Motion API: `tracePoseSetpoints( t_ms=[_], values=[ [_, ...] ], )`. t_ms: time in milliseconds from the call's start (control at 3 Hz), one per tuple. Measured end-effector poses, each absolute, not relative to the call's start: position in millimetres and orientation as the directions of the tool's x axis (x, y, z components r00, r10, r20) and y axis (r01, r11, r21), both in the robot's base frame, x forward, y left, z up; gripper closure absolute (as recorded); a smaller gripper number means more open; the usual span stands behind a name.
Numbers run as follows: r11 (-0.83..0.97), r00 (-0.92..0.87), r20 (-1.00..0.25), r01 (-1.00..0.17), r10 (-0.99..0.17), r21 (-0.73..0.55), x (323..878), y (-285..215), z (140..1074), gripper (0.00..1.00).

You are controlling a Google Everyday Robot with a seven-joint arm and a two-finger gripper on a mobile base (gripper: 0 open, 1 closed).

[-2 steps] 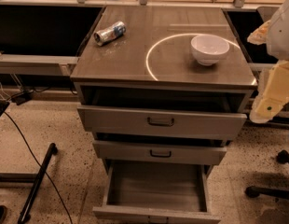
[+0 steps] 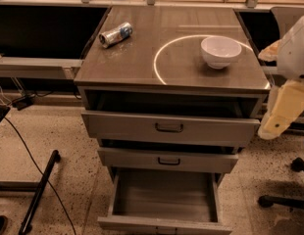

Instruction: Close bottom drawer

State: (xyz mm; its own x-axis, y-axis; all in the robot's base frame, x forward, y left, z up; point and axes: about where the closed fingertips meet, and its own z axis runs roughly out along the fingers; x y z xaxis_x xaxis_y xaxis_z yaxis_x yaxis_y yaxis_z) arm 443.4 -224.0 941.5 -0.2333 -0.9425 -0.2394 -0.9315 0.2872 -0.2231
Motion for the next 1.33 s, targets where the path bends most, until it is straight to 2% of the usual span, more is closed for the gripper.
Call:
tracePoseSetpoints(
  t_ms=[333, 667, 1000, 1333],
  values=[
    [0.270, -0.198, -0.315, -0.941, -0.928, -0.203, 426.7, -228.5, 880.1, 0.00],
    [0.228, -0.125, -0.386, -0.945, -0.914, -0.234, 410.6, -226.5, 834.8, 0.00],
    [0.184, -0.071, -0.377, -0.945, -0.923, -0.272, 410.6, -228.1, 835.1, 0.00],
    [0.156, -0.055, -0.419, -0.965, -0.906, -0.210, 409.8, -205.6, 781.0, 0.00]
  ],
)
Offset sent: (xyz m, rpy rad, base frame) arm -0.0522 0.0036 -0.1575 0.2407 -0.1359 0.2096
